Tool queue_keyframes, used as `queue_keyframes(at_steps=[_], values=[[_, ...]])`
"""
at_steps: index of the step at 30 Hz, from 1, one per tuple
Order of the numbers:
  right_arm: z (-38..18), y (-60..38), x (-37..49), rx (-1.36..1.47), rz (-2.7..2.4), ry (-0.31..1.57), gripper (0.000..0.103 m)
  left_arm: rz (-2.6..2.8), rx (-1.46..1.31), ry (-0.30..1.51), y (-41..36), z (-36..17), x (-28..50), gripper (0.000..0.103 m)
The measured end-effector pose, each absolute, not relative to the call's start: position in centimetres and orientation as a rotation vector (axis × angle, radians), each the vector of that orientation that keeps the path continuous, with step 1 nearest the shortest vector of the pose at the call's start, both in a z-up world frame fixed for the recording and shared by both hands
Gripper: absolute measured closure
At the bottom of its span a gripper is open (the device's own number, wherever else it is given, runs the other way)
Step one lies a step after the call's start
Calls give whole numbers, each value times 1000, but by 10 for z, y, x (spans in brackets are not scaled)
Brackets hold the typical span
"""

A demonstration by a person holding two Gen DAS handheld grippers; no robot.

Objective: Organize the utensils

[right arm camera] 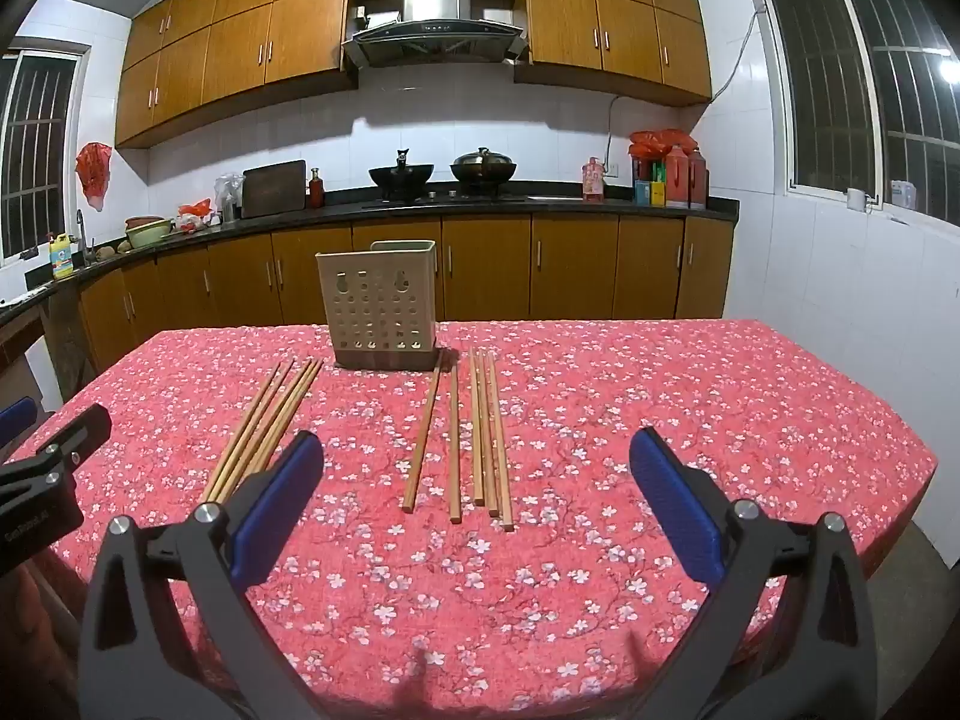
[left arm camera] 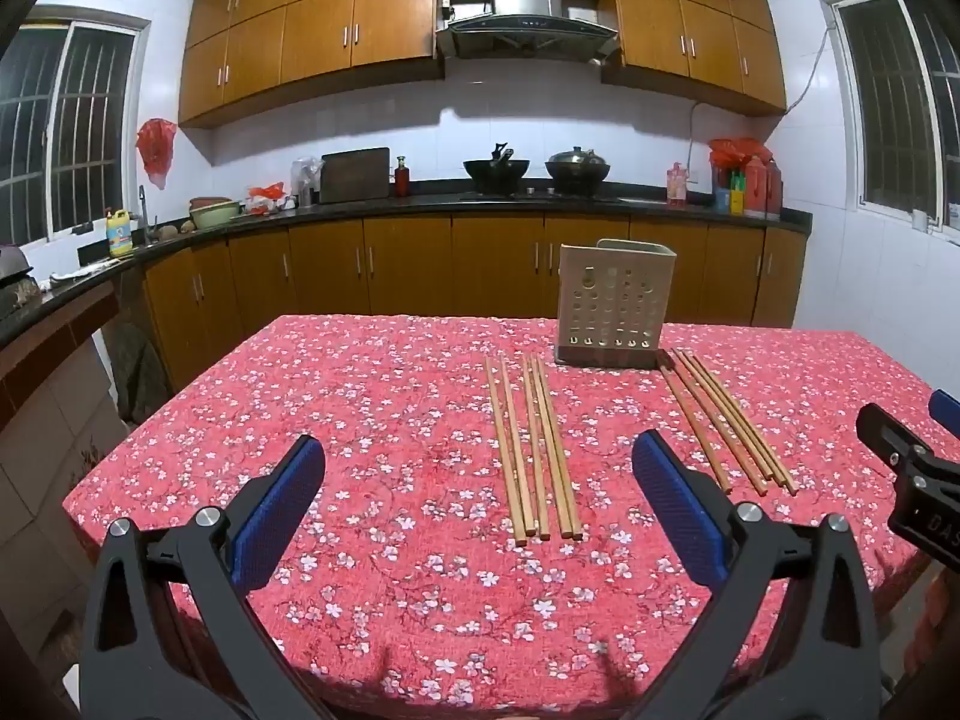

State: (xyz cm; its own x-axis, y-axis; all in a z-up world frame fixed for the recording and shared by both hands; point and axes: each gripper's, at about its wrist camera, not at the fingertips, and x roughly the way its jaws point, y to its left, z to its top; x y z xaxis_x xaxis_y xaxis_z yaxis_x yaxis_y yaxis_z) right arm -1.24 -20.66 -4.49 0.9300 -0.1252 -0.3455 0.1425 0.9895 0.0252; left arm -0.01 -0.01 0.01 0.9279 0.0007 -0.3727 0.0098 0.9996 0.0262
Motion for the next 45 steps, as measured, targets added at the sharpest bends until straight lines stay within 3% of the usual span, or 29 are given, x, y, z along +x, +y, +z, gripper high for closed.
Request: queue_keyframes(at_steps=[45], values=[[-49, -206, -11, 56, -136, 357, 4, -4, 32, 389, 0, 0, 0, 2]])
